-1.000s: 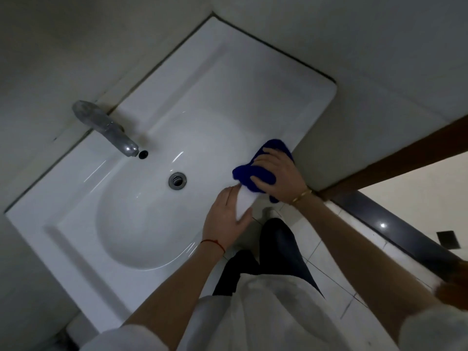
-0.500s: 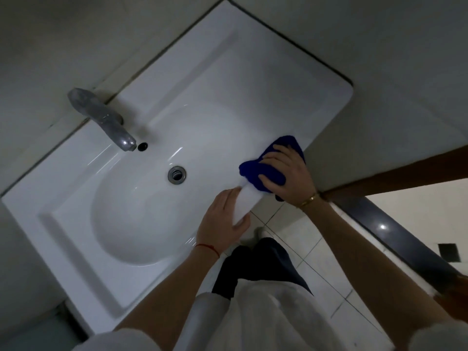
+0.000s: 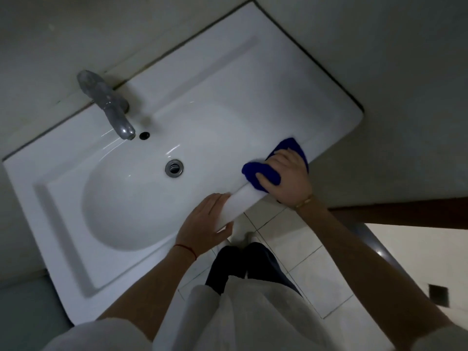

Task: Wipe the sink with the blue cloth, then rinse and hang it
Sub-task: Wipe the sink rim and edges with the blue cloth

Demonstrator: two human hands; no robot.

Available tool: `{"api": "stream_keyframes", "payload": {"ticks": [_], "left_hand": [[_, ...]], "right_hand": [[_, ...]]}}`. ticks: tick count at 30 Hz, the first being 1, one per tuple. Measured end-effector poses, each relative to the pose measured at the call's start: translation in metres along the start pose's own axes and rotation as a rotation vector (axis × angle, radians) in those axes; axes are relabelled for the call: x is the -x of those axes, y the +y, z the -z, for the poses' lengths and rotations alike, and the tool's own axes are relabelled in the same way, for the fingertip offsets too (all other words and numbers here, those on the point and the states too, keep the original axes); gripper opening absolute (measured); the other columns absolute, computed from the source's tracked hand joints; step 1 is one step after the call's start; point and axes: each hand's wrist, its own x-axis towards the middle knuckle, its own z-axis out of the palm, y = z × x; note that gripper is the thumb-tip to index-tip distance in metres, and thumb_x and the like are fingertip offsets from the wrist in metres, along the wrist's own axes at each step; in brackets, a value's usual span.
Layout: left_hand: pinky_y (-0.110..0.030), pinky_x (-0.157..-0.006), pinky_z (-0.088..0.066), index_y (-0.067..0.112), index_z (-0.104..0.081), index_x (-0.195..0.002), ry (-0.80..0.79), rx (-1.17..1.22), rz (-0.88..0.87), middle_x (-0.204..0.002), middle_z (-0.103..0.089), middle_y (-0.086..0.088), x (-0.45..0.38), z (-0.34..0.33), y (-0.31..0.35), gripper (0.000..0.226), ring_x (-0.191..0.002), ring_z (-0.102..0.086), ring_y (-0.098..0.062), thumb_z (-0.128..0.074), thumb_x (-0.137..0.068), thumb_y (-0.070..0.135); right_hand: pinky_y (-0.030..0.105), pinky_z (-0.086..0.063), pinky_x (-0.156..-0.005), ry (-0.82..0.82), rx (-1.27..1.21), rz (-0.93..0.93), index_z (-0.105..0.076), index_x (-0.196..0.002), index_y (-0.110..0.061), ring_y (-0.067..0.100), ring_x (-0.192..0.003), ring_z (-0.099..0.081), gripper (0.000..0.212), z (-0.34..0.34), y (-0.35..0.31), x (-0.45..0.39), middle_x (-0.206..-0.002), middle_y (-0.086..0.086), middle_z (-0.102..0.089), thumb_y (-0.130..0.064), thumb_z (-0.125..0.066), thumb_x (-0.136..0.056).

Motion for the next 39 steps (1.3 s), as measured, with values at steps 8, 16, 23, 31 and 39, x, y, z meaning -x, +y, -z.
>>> {"api": "stream_keyframes", "payload": {"ticks": [8,16,23,31,39], "left_hand": [[-0.032,-0.106,-0.042,0.007,-0.049,-0.140,0.045,-0.073,-0.020,-0.133,-0.056,-0.009,0.001,-0.002,0.001,0.064,-0.124,-0.050,-0.023,-0.059,-0.085,0.038],[-0.026,-0.101,-0.042,0.006,-0.052,-0.137,0.128,-0.086,0.073,-0.125,-0.059,-0.011,0.020,0.000,0.001,0.064,-0.116,-0.053,-0.022,-0.058,-0.088,0.046],[-0.030,-0.099,-0.046,0.005,-0.049,-0.140,0.171,-0.067,0.175,-0.123,-0.060,-0.011,0.101,0.020,-0.021,0.060,-0.112,-0.056,-0.023,-0.054,-0.093,0.042],[-0.033,-0.104,-0.045,0.009,-0.052,-0.138,0.198,-0.105,0.344,-0.131,-0.057,-0.008,0.214,0.053,-0.072,0.056,-0.122,-0.052,-0.022,-0.045,-0.097,0.046],[-0.041,-0.106,-0.044,0.002,-0.058,-0.129,0.189,-0.181,0.331,-0.130,-0.059,-0.013,0.254,0.067,-0.118,0.052,-0.123,-0.053,-0.029,-0.039,-0.100,0.041]], "right_hand": [[0.037,-0.044,-0.064,-0.037,-0.022,-0.025,-0.051,-0.060,-0.014,0.019,-0.060,-0.049,0.047,0.057,0.080,-0.042,-0.060,-0.001,-0.053,-0.047,-0.044,-0.093],[0.031,-0.042,-0.060,-0.190,-0.012,0.056,-0.050,-0.059,-0.016,0.015,-0.055,-0.050,0.050,0.026,0.025,-0.030,-0.057,-0.003,-0.053,-0.052,-0.038,-0.091],[0.034,-0.041,-0.091,-0.197,0.011,0.234,-0.066,-0.103,-0.022,0.015,-0.093,-0.058,0.042,-0.027,-0.056,0.015,-0.099,-0.006,-0.068,-0.056,-0.043,-0.092],[0.032,-0.034,-0.098,-0.236,-0.034,0.272,-0.065,-0.110,-0.023,0.015,-0.101,-0.057,0.043,-0.084,-0.193,0.059,-0.107,-0.009,-0.067,-0.055,-0.043,-0.091],[0.034,-0.045,-0.089,-0.140,-0.067,0.311,-0.068,-0.103,-0.016,0.018,-0.088,-0.062,0.045,-0.087,-0.200,0.060,-0.096,-0.001,-0.070,-0.054,-0.049,-0.091]]}}
